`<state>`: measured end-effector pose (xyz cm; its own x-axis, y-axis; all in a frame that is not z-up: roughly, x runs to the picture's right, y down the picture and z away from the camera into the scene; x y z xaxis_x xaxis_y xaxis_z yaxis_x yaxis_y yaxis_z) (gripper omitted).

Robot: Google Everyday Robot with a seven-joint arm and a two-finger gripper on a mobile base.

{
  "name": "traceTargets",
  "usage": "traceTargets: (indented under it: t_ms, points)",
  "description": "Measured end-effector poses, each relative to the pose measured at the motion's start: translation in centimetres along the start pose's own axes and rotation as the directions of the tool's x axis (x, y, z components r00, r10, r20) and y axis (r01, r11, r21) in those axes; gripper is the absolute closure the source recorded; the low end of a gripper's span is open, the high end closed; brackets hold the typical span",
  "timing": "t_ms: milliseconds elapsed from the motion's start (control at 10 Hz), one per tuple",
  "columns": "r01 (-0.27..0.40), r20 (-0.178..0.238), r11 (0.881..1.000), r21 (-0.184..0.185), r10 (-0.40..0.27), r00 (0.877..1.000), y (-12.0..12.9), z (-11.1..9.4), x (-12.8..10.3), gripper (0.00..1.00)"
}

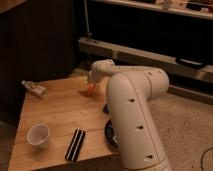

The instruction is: Place the pepper on the white sponge

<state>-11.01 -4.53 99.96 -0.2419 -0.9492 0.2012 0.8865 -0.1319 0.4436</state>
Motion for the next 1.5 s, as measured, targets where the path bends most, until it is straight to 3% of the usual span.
traceTargets:
  t_ms: [1100, 1200, 1400, 1500]
  points:
    - [-0.025, 0.014, 1.0, 0.011, 0.025, 1.0, 0.9, 1.8, -1.0, 0.2]
    - [-0.025, 0.015, 1.0, 0.011, 0.025, 1.0, 0.9, 1.8, -1.0, 0.22]
    - [-0.027, 0.015, 1.0, 0.011, 0.027, 1.0, 0.9, 1.8, -1.0, 0.39]
    - [-0.029, 0.014, 1.0, 0.01, 0.029, 0.999, 1.1, 1.6, -1.0, 0.41]
